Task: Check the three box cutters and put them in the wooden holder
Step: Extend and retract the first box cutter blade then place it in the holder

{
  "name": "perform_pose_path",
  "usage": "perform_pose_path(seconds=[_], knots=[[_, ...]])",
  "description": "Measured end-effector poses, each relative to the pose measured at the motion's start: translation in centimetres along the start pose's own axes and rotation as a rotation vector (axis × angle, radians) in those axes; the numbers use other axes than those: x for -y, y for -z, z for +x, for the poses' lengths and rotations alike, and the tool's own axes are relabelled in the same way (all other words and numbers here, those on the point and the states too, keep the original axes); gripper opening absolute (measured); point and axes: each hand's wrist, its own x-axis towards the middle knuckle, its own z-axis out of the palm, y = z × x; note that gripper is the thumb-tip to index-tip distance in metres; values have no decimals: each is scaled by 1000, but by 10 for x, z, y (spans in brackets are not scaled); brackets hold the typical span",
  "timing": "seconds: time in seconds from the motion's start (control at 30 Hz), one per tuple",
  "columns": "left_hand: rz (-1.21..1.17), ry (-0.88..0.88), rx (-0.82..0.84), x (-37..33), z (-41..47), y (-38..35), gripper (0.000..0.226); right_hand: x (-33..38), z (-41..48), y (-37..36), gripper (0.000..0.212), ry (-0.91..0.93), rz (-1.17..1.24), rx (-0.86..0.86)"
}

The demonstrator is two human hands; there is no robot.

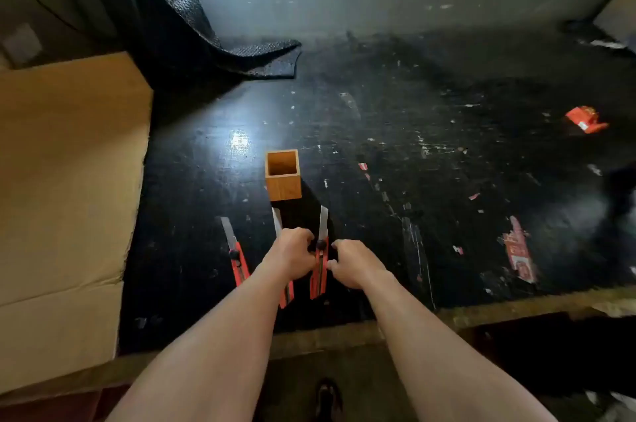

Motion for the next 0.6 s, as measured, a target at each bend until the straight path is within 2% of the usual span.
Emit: perform_pose_path(seconds=[0.13,0.27,0.4,0.6], knots=[[-21,88,0,9,8,-21,8,-4,4,-23,36,-32,61,-74],[-142,167,-71,8,10,-38,11,-8,8,-42,25,-65,276,-156],[-272,222,-139,4,9,-49,34,-12,6,-48,25,-115,451,-187],[-504,243,-191,-1,-1,-37,37,-15,0,-32,25,-67,594,-216]])
